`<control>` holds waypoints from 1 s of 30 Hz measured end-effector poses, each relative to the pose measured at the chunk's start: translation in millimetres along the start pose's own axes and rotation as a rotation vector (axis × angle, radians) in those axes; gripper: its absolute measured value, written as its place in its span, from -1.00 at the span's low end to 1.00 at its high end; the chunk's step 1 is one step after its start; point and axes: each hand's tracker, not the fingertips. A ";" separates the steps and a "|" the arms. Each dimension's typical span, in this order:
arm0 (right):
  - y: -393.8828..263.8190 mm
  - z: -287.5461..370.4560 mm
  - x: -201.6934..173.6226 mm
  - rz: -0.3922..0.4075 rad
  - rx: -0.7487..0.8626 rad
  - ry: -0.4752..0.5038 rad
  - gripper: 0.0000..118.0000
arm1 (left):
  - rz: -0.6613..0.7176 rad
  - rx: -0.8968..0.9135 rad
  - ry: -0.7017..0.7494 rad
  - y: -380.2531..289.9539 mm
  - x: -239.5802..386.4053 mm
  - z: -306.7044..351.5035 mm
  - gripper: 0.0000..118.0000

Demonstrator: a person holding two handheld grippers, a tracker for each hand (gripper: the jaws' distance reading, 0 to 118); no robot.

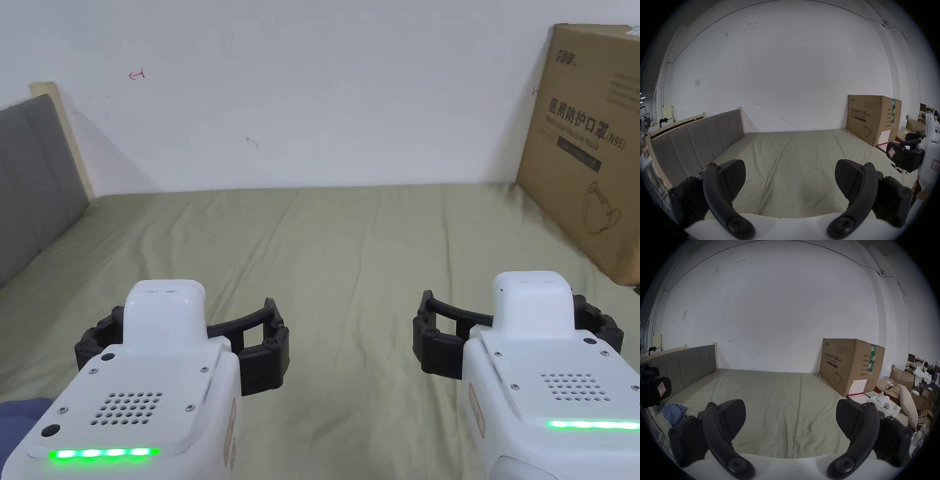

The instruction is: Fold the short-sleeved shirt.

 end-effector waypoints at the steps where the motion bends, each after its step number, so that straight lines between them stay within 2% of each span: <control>1: -0.2 -0.2 0.1 -0.001 -0.004 -0.002 0.90 | 0.000 0.001 0.000 -0.4 0.2 -0.2 0.91; 5: -1.0 -1.0 1.0 -0.004 -0.008 -0.007 0.90 | -0.023 -0.049 0.108 0.3 7.2 1.9 0.91; 11: 0.0 -2.0 5.1 -0.034 -0.024 -0.002 0.90 | 0.002 -0.054 0.001 3.4 1.4 1.1 0.91; 19: -7.5 -6.6 7.6 -0.026 -0.050 -0.011 0.90 | 0.003 -0.001 0.070 -0.1 7.7 1.8 0.91; 30: -9.9 -8.6 11.1 -0.039 -0.064 -0.013 0.90 | -0.062 -0.035 0.033 -2.4 14.6 -3.7 0.91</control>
